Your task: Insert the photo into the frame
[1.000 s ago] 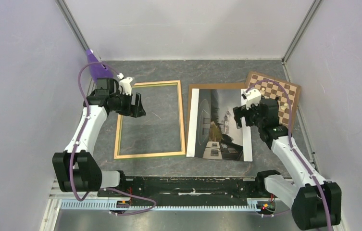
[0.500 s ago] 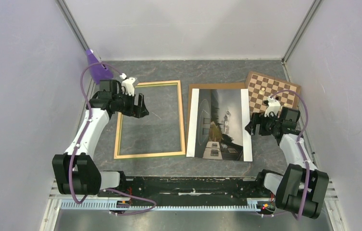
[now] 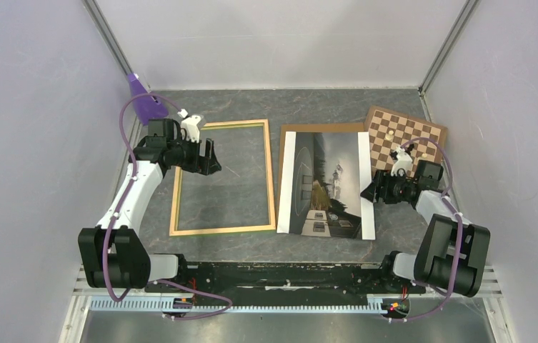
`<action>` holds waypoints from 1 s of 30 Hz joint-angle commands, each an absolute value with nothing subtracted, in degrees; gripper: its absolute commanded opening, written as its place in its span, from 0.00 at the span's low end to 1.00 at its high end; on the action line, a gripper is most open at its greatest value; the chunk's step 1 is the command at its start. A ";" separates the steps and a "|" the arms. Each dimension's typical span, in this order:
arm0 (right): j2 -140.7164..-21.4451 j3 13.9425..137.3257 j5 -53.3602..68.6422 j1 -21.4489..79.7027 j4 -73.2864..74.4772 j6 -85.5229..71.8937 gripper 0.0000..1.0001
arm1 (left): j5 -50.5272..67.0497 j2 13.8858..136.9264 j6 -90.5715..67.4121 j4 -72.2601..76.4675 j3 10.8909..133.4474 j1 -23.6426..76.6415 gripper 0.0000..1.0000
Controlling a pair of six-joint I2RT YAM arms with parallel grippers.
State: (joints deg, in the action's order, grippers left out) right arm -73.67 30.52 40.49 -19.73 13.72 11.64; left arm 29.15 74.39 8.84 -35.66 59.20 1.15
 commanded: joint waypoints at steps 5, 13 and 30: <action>-77.22 33.00 43.24 -19.95 9.08 12.22 0.60 | 30.23 74.64 7.28 -33.57 59.15 1.27 0.88; -80.44 34.53 43.98 -19.95 7.95 12.56 0.47 | 29.71 74.73 7.44 -33.83 59.41 1.31 0.88; -81.25 37.04 45.17 -21.44 9.60 13.71 0.15 | 29.00 75.47 7.80 -34.19 59.78 1.32 0.88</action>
State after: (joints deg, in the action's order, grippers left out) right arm -80.77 34.26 43.79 -20.75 10.09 12.53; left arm 29.02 75.72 8.84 -35.62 59.16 1.15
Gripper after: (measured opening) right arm 0.173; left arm 0.874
